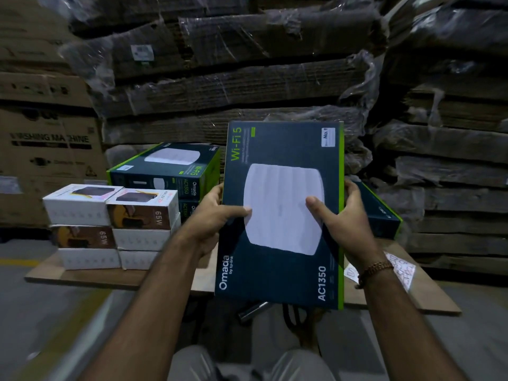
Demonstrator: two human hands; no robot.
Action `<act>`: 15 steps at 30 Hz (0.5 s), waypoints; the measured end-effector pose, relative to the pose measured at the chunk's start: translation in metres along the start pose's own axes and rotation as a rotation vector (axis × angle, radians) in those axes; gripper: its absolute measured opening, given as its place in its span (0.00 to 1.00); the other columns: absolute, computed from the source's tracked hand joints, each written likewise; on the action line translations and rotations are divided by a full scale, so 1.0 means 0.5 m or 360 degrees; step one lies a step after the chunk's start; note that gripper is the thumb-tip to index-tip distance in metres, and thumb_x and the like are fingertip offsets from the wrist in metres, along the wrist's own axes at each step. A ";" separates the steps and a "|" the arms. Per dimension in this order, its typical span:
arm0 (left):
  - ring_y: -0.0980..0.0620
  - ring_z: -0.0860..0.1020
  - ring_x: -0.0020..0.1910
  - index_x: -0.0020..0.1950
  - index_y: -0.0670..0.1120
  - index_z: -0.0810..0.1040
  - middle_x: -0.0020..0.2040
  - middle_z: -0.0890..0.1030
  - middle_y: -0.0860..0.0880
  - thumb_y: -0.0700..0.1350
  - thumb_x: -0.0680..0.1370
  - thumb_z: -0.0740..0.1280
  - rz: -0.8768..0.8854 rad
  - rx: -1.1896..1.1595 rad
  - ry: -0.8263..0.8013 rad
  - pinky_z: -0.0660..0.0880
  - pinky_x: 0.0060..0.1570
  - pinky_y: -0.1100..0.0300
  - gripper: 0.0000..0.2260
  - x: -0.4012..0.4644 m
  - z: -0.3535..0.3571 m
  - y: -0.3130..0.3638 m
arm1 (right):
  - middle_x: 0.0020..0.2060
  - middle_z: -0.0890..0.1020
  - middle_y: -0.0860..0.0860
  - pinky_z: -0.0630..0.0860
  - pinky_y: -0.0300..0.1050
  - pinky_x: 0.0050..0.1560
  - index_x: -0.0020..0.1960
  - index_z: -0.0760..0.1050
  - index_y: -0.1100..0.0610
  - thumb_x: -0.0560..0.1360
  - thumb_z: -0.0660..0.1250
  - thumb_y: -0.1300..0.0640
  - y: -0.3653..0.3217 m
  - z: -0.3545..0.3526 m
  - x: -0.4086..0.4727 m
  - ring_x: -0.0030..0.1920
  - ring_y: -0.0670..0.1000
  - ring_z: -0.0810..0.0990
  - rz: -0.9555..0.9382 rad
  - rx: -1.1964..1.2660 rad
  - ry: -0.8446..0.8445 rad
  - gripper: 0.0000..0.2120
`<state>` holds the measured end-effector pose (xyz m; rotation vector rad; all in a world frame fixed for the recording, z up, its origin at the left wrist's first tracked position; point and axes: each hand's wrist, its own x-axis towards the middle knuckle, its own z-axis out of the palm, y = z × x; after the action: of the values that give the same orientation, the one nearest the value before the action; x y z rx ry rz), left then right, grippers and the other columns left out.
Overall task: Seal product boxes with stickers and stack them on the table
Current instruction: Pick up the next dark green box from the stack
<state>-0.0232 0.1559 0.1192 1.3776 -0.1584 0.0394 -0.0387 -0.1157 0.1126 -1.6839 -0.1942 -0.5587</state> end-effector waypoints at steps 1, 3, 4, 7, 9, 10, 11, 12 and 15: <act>0.45 0.87 0.55 0.74 0.43 0.73 0.61 0.86 0.41 0.33 0.76 0.77 0.0063 0.0016 -0.0004 0.84 0.52 0.52 0.28 0.001 0.004 0.007 | 0.68 0.80 0.44 0.80 0.57 0.68 0.80 0.62 0.48 0.72 0.81 0.45 -0.004 0.003 0.002 0.64 0.44 0.83 -0.0046 0.0019 -0.0008 0.43; 0.46 0.86 0.60 0.74 0.47 0.73 0.62 0.87 0.46 0.39 0.74 0.80 0.0167 0.0058 -0.0028 0.83 0.58 0.49 0.30 0.004 0.007 0.014 | 0.69 0.80 0.43 0.80 0.56 0.68 0.80 0.64 0.47 0.72 0.81 0.47 -0.012 0.004 0.004 0.66 0.44 0.81 -0.0125 0.0030 -0.0031 0.42; 0.45 0.85 0.62 0.75 0.48 0.72 0.63 0.86 0.47 0.40 0.73 0.82 0.0207 0.0066 -0.0051 0.83 0.60 0.47 0.34 0.009 0.004 0.013 | 0.70 0.79 0.43 0.79 0.56 0.69 0.80 0.64 0.48 0.73 0.81 0.49 -0.014 0.003 0.006 0.68 0.45 0.80 -0.0170 0.0012 -0.0045 0.42; 0.41 0.82 0.67 0.78 0.53 0.67 0.70 0.82 0.44 0.40 0.66 0.87 0.0222 0.0016 -0.0062 0.82 0.62 0.39 0.46 0.012 -0.004 0.013 | 0.71 0.78 0.48 0.79 0.53 0.68 0.80 0.62 0.52 0.72 0.82 0.56 -0.008 -0.008 0.022 0.70 0.47 0.79 -0.0334 -0.0104 -0.0075 0.44; 0.40 0.83 0.66 0.77 0.49 0.68 0.68 0.82 0.42 0.38 0.64 0.87 0.0133 -0.0046 -0.0060 0.82 0.60 0.40 0.46 0.015 -0.003 0.011 | 0.69 0.79 0.50 0.79 0.50 0.68 0.78 0.64 0.55 0.69 0.83 0.64 0.007 -0.013 0.032 0.70 0.49 0.79 -0.0431 -0.0137 -0.0082 0.44; 0.41 0.85 0.62 0.73 0.46 0.71 0.63 0.85 0.43 0.37 0.67 0.85 0.0181 -0.0027 0.0001 0.85 0.55 0.42 0.39 0.018 0.000 0.009 | 0.68 0.80 0.51 0.80 0.48 0.67 0.76 0.66 0.57 0.68 0.84 0.67 0.014 -0.013 0.034 0.69 0.49 0.80 -0.0455 -0.0144 -0.0067 0.43; 0.44 0.86 0.56 0.67 0.46 0.74 0.56 0.87 0.44 0.37 0.75 0.79 0.0232 -0.0092 0.0077 0.86 0.46 0.48 0.24 0.010 0.009 0.009 | 0.66 0.81 0.52 0.80 0.46 0.67 0.74 0.68 0.59 0.67 0.84 0.67 0.021 -0.012 0.034 0.68 0.50 0.80 -0.0465 -0.0143 -0.0047 0.42; 0.47 0.86 0.49 0.60 0.47 0.76 0.50 0.86 0.46 0.37 0.84 0.69 0.0249 -0.0116 0.0103 0.85 0.38 0.55 0.08 0.002 0.014 0.008 | 0.66 0.82 0.53 0.80 0.45 0.66 0.73 0.70 0.62 0.66 0.85 0.64 0.031 -0.012 0.033 0.68 0.50 0.81 -0.0482 -0.0143 -0.0038 0.40; 0.51 0.83 0.44 0.53 0.50 0.74 0.45 0.84 0.49 0.37 0.89 0.54 0.0177 -0.0270 -0.0005 0.83 0.31 0.60 0.13 -0.008 0.009 0.001 | 0.64 0.83 0.54 0.79 0.42 0.64 0.69 0.75 0.63 0.65 0.87 0.48 0.042 -0.012 0.024 0.66 0.49 0.82 -0.0546 -0.0221 0.0046 0.40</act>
<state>-0.0275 0.1516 0.1199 1.1985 -0.2356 0.1145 -0.0208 -0.1276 0.1000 -1.7874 -0.4369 -0.8686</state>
